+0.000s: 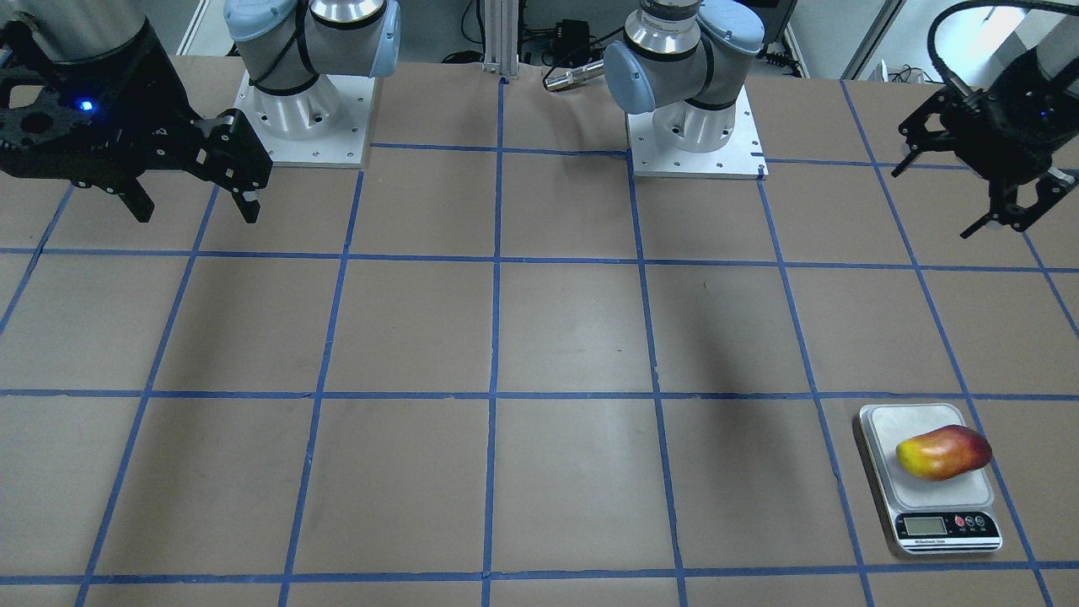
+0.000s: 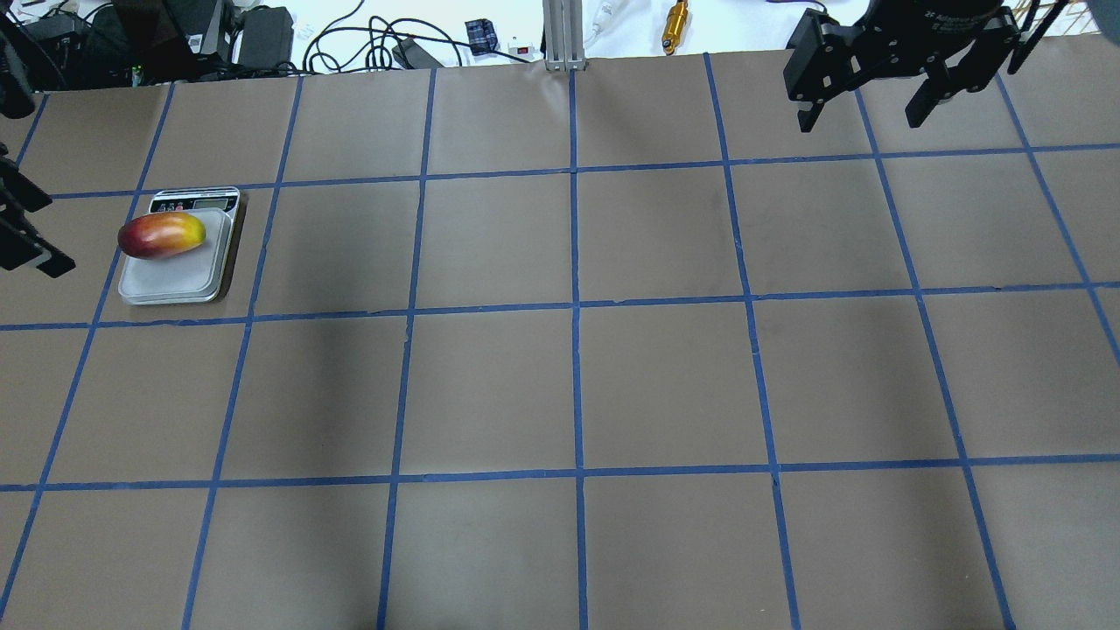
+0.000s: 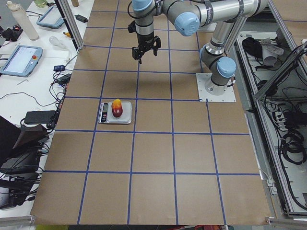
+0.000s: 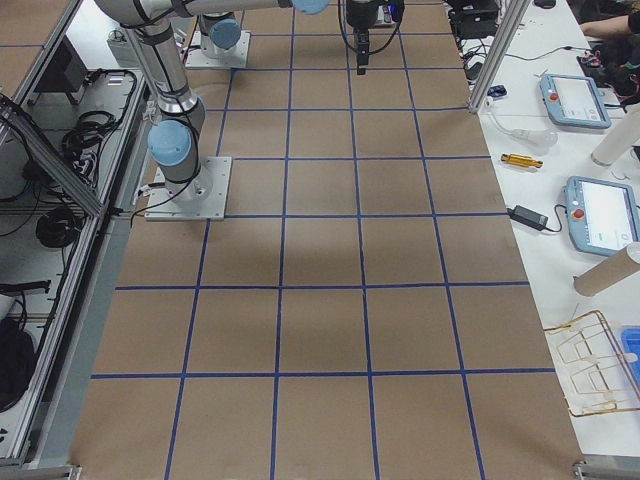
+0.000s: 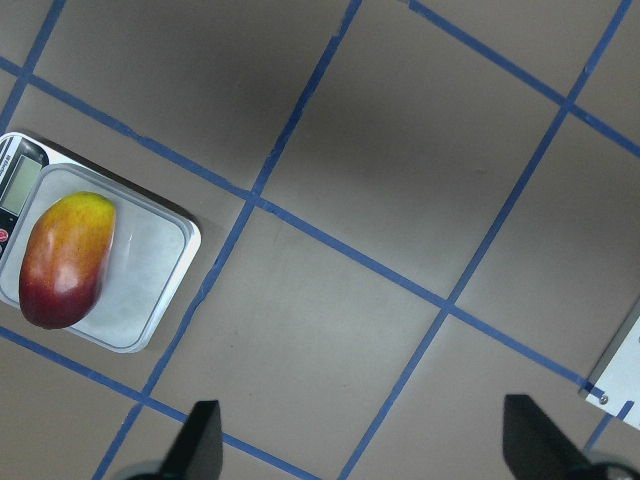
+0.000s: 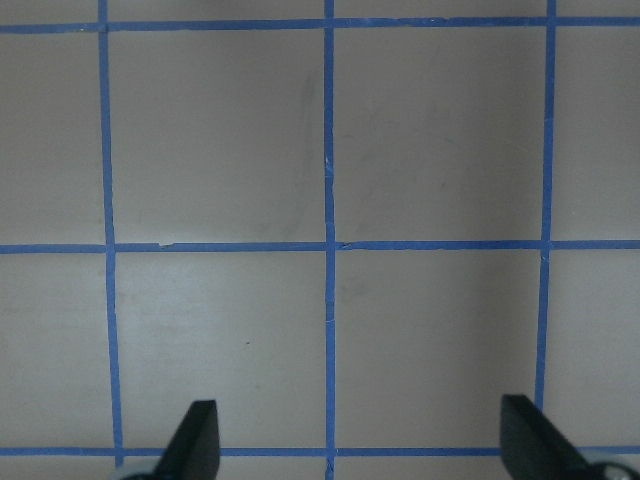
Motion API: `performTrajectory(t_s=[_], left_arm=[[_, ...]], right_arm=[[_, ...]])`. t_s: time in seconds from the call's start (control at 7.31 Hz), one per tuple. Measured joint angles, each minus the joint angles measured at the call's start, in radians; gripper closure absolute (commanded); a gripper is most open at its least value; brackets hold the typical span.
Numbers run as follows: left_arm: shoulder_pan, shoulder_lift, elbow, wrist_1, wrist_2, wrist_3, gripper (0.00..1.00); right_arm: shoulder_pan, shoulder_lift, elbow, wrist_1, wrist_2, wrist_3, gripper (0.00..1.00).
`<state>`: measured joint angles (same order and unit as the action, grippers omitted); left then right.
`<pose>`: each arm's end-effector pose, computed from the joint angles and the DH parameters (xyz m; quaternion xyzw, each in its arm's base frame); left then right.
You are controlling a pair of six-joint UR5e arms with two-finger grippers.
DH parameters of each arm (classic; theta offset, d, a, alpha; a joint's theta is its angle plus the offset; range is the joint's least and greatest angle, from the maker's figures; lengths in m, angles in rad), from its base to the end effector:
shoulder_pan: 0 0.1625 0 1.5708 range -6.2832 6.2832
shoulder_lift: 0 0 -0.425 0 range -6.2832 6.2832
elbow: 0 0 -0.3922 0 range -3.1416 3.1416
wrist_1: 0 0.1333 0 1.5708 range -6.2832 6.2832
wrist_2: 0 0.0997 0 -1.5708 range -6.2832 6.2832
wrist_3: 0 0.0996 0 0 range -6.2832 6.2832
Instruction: Weigh mango
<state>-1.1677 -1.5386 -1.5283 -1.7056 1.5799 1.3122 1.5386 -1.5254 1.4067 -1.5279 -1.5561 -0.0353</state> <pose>0.0630 -0.4851 0.5111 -0.4390 -0.8980 -0.0231 0.0198 0.1181 -0.5198 0.5418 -0.0018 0.9993 -0.0381 0.0061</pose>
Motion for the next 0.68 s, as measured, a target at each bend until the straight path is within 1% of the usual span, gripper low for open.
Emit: performTrajectory(t_s=[0.41,0.68], left_arm=[[-0.260,0.009,-0.001,-0.005,0.001,-0.522,0.00],[-0.366,-0.001,-0.001,-0.002,0.000,-0.820,0.00]], right_arm=[[-0.001,-0.001,0.000,0.000,0.001,0.000,0.00],[0.000,0.000,0.000,0.000,0.001,0.000,0.00]])
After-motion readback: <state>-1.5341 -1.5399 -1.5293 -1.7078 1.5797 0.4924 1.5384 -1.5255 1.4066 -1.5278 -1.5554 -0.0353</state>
